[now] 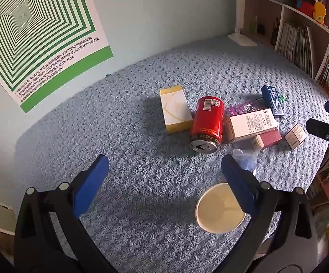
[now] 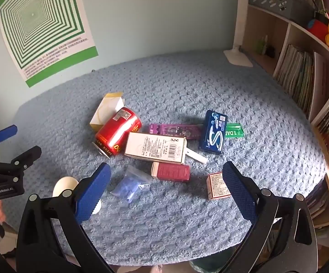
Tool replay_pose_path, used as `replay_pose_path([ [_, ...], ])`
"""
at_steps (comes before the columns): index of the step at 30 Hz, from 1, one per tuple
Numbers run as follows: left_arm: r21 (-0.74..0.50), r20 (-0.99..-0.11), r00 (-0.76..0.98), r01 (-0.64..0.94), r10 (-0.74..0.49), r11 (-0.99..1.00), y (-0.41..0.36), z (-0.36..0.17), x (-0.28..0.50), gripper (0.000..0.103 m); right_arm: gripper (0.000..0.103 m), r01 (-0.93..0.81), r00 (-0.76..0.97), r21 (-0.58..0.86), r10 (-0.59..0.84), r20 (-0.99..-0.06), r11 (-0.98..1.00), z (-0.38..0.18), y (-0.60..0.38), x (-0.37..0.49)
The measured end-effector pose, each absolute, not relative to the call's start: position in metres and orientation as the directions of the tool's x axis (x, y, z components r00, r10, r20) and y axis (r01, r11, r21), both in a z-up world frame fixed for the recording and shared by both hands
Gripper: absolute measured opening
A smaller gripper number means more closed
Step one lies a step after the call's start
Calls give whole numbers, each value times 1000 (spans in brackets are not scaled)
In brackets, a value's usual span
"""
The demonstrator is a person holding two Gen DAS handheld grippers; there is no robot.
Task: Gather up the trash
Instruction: 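Move the left tool toward the red can while the right tool approaches the small white box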
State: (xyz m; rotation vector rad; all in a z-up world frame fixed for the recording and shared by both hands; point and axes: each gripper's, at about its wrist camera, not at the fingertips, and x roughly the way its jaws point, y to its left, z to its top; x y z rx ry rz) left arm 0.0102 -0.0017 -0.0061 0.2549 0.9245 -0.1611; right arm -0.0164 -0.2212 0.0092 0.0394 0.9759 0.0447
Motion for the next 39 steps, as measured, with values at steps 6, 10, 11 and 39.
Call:
replay_pose_path([
  [6,123,-819,572,247,-42,961,0,-10,15,96,97,-28,553,47,55,-831,998,6,-219,-15],
  [10,117,-823,566,249,-46,961,0,-11,16,96,97,-29,549,46,55,-834,998,4,-220,-15],
  [11,116,-824,564,250,-48,961,0,-11,17,97,97,-30,549,49,58,-834,998,4,-220,-15],
  [39,113,-839,542,257,-47,960,-1,-19,20,96,97,-33,535,59,67,-842,998,0,-222,-16],
])
